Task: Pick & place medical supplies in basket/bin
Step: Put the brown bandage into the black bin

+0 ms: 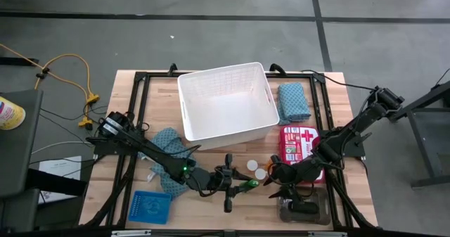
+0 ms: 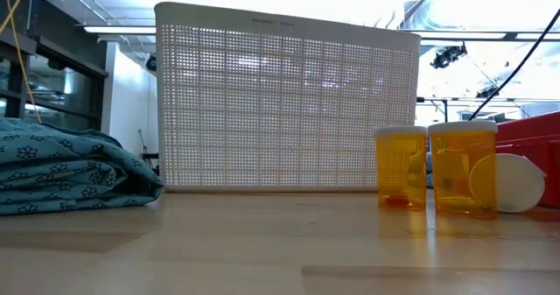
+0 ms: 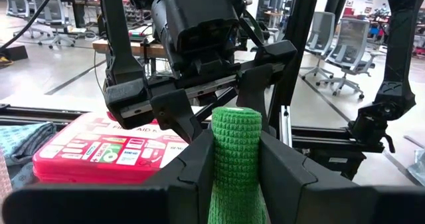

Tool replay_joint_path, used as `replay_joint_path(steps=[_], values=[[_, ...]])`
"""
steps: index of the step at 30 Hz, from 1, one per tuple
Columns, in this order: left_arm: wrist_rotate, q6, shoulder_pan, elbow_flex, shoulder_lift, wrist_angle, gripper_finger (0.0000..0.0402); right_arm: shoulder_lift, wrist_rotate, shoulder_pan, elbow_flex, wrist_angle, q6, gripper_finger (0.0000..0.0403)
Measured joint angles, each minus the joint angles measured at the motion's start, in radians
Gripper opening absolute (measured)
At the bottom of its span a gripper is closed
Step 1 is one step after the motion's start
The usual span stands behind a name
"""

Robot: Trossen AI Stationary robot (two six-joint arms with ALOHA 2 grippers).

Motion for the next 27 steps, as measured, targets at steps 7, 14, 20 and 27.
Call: replay_joint_path(steps=[7,14,20,27], values=[[0.001,0.014,0.003,0.0,0.0,0.028,0.0094,0.0,0.014,-0.001,0.0,0.0,0.0,0.0206],[0.001,0.073,0.006,0.0,0.0,0.097,0.0094,0.0,0.176,-0.008,0.0,0.017,-0.03,0.0206],[0.001,0.09,0.01,0.0,0.0,0.121,0.0094,0.005,0.186,-0.046,0.0,0.107,-0.09,0.0206],[0.0,0.089,0.021,0.0,0.0,0.122,0.0094,0.011,0.176,-0.08,0.0,0.15,-0.131,0.0206]])
